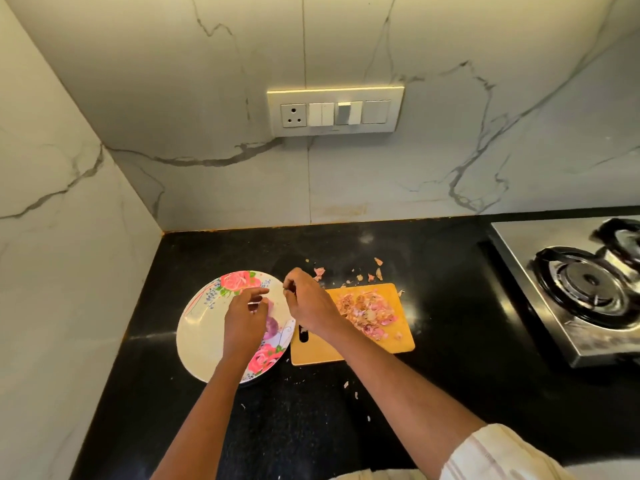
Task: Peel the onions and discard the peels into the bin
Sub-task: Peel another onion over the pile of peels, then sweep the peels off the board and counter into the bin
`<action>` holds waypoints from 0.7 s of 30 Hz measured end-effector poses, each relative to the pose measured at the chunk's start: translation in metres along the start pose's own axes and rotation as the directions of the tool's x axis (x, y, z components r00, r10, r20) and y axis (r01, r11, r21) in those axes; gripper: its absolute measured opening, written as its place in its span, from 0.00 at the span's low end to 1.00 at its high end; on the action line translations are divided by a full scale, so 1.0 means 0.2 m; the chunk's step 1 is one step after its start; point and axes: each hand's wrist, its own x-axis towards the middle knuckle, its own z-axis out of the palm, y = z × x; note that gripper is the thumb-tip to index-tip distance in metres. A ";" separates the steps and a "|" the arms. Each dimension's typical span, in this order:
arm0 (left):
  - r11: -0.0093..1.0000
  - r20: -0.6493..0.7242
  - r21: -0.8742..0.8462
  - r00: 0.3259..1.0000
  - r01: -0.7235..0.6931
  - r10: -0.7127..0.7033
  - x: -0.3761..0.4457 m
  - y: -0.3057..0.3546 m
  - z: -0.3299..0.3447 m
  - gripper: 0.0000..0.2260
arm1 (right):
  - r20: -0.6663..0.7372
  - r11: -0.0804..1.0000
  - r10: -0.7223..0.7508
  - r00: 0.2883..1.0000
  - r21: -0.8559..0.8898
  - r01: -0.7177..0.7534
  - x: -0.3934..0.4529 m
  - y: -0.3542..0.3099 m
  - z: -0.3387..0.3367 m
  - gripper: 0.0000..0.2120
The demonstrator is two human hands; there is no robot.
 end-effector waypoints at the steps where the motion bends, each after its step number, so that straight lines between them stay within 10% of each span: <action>1: 1.000 0.031 -0.018 0.999 -0.024 0.024 -0.01 0.05 0.05 0.09 | -0.028 1.000 0.022 0.999 0.020 -0.021 -0.03 0.04 -0.04 0.05; 21: 0.995 0.349 -0.095 0.937 0.015 0.020 -0.14 0.21 0.50 0.07 | -0.179 0.940 0.321 0.930 0.181 -0.290 -0.35 0.57 -0.41 0.06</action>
